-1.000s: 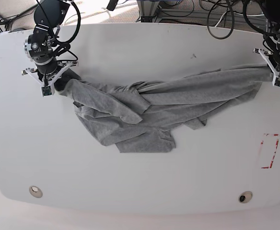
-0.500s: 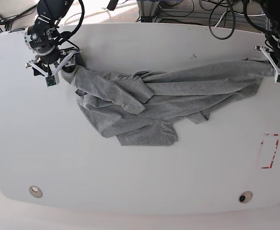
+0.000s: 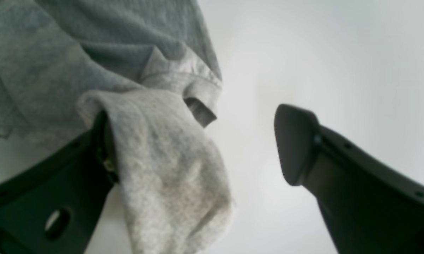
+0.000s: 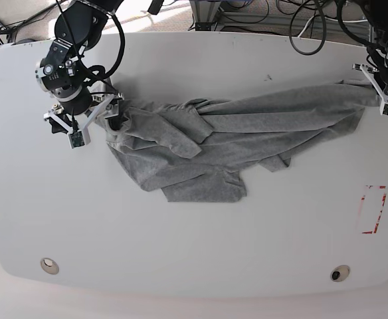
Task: Fold the T-shirt properly
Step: 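Release and regrasp the shirt edge with the right gripper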
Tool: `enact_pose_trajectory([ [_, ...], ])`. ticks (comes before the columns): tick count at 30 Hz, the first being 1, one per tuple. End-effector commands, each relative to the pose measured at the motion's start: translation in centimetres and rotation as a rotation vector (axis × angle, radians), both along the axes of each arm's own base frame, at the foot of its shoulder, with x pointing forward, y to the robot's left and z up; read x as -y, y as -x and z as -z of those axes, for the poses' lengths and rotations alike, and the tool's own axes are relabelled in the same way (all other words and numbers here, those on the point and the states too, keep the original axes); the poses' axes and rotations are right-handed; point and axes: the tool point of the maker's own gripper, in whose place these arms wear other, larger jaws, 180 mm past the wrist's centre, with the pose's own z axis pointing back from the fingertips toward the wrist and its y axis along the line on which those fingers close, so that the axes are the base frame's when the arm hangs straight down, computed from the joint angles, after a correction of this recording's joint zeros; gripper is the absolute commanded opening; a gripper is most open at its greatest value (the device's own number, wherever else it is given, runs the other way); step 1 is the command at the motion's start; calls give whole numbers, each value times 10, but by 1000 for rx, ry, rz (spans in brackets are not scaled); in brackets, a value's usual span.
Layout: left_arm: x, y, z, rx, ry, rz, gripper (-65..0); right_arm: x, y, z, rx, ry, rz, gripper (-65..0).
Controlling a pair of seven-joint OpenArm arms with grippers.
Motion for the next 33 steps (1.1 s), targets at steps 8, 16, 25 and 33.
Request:
enact_pose_trajectory([
  [8,1,-9,-8,26,-15,27,-650,-33,-54,-30,82,-8,-108,-133],
  [16,2,-9,-9,29,-14,27,-650,-34,-71,1,-19,-31,-135,-133],
  [25,2,-11,-9,33,-14,29,-650,-23,-14,-8,-51,47,-155,-133],
  [33,7,-23,-13,58,-10,44,-650,-41,21,0,-74,-54,-190,-133],
])
